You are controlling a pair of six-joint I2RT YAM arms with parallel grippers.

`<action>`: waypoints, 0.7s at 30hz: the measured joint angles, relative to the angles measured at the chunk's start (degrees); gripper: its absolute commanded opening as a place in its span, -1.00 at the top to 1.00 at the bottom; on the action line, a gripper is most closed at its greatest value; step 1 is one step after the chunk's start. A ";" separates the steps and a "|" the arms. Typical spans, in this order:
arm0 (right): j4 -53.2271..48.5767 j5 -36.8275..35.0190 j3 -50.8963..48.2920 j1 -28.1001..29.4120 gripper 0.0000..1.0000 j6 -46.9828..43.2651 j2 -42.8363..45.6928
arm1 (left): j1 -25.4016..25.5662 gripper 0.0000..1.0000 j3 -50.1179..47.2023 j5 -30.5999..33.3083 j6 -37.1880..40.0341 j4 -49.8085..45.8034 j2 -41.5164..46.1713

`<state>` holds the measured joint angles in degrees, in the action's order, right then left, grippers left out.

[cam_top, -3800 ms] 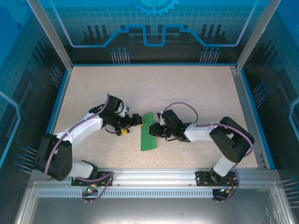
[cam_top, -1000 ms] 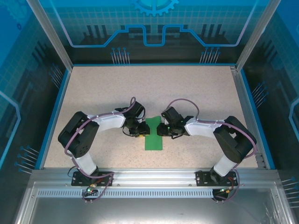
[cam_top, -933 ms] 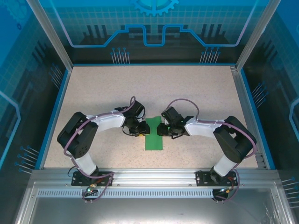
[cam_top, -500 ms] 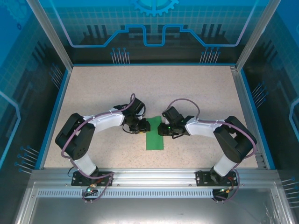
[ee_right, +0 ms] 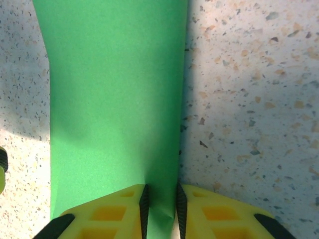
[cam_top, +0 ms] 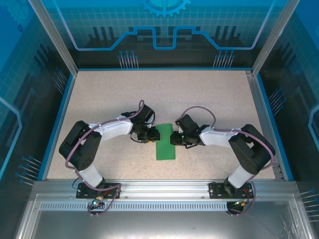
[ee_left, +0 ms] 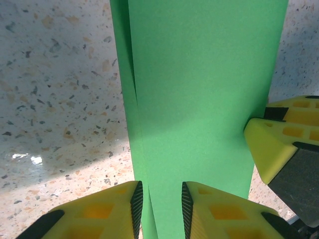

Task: Fold a paper plane with a square sheet of paper (pick it up from the middle)
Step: Fold the square sheet of paper in half at the center of the table.

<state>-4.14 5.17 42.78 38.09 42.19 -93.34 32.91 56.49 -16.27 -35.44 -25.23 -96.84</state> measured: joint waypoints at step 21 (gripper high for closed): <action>-1.42 -0.92 1.46 0.96 0.43 -0.02 -0.17 | 0.00 0.40 0.59 0.07 0.00 -0.04 0.00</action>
<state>-5.56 4.25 44.25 39.05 42.17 -93.51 32.91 57.08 -16.21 -35.44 -25.28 -96.84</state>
